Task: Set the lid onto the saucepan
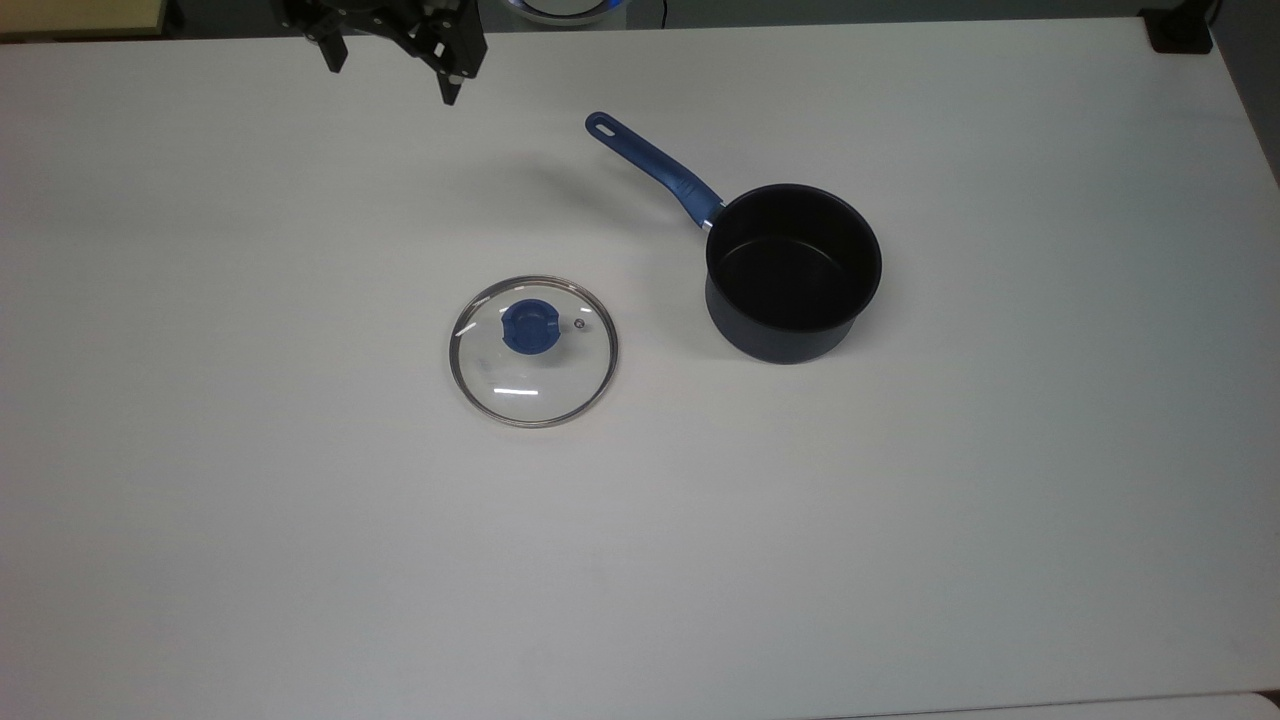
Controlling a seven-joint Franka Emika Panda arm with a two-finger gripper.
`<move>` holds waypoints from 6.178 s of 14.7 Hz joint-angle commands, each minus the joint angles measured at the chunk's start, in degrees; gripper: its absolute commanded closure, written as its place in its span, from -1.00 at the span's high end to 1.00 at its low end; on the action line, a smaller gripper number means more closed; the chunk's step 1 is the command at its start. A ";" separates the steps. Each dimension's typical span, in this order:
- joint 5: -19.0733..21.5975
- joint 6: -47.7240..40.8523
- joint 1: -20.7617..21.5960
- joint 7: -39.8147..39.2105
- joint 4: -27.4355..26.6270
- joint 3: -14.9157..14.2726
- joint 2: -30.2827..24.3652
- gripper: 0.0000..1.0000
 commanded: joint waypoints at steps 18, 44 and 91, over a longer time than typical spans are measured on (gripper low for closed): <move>5.37 10.17 0.33 -6.17 -1.78 0.21 5.71 1.00; 3.09 26.53 7.71 -15.92 -5.65 0.74 20.12 0.76; 4.59 9.48 24.14 -6.00 5.51 3.46 16.08 -0.44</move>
